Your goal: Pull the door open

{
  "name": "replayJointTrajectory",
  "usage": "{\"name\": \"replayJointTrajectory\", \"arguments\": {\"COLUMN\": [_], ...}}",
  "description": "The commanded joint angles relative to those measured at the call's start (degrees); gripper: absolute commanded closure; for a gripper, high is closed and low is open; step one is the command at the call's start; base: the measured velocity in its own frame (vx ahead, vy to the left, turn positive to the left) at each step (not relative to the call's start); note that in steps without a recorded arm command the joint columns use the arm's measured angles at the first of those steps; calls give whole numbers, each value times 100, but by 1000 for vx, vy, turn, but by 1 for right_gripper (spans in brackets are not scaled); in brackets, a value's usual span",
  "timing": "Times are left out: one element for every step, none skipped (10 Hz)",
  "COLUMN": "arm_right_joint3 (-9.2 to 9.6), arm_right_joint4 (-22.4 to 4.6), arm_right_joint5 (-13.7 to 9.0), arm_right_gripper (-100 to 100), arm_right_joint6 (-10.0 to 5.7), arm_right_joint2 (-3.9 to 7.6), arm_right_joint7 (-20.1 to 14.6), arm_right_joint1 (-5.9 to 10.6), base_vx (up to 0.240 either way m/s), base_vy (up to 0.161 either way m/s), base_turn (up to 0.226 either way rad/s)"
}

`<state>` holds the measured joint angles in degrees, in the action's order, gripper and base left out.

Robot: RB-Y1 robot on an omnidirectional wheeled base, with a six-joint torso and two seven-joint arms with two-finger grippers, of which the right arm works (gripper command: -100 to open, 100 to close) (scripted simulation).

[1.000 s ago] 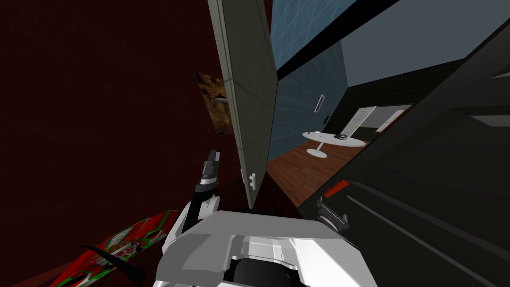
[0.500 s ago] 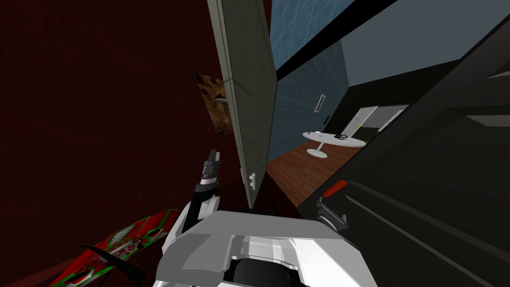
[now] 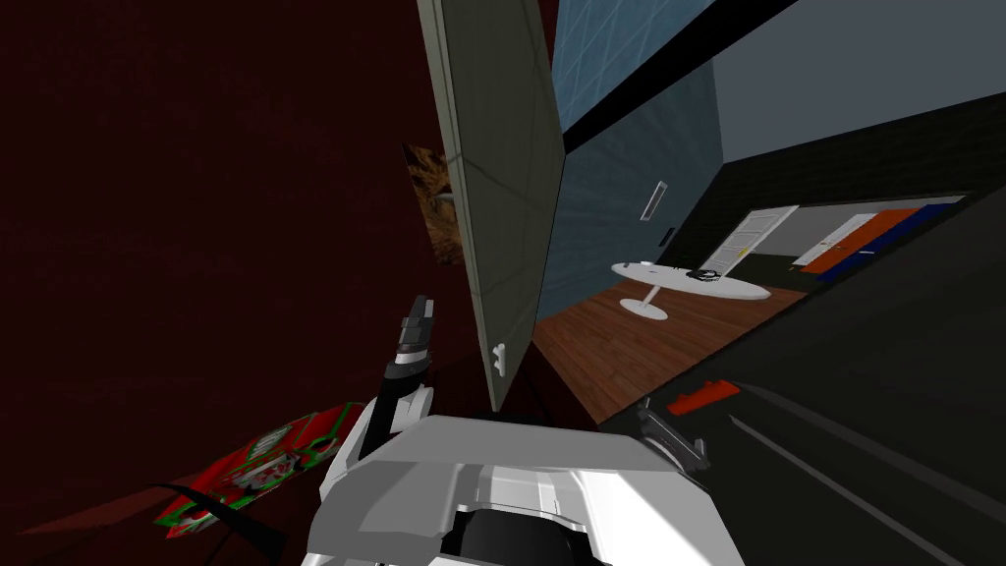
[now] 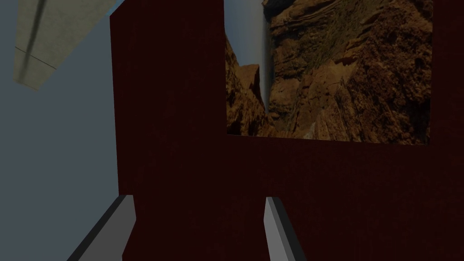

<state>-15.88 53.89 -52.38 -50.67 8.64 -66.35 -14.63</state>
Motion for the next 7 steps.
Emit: {"name": "replayJointTrajectory", "arguments": {"arm_right_joint3": [-42, -108, -108, -143, -177, -177, -177], "arm_right_joint4": [-162, -331, -331, -420, -508, -508, -508], "arm_right_joint5": [-27, -72, -72, -95, -118, -118, -118], "arm_right_gripper": [-100, -100, -100, -100, -100, -100, -100], "arm_right_joint6": [-45, -66, -66, -77, -88, -88, -88], "arm_right_joint2": [92, 215, 215, 280, 344, 344, 344], "arm_right_joint7": [-146, -302, -302, -383, -464, -464, -464], "arm_right_joint1": [-1, -15, -15, -22, -29, -29, -29], "base_vx": [64, 81, 57, 24, 27, 17, 0], "base_vy": [36, 8, 15, -7, -33, -13, 0], "base_turn": [138, 228, 136, 81, 139, 73, 0]}}
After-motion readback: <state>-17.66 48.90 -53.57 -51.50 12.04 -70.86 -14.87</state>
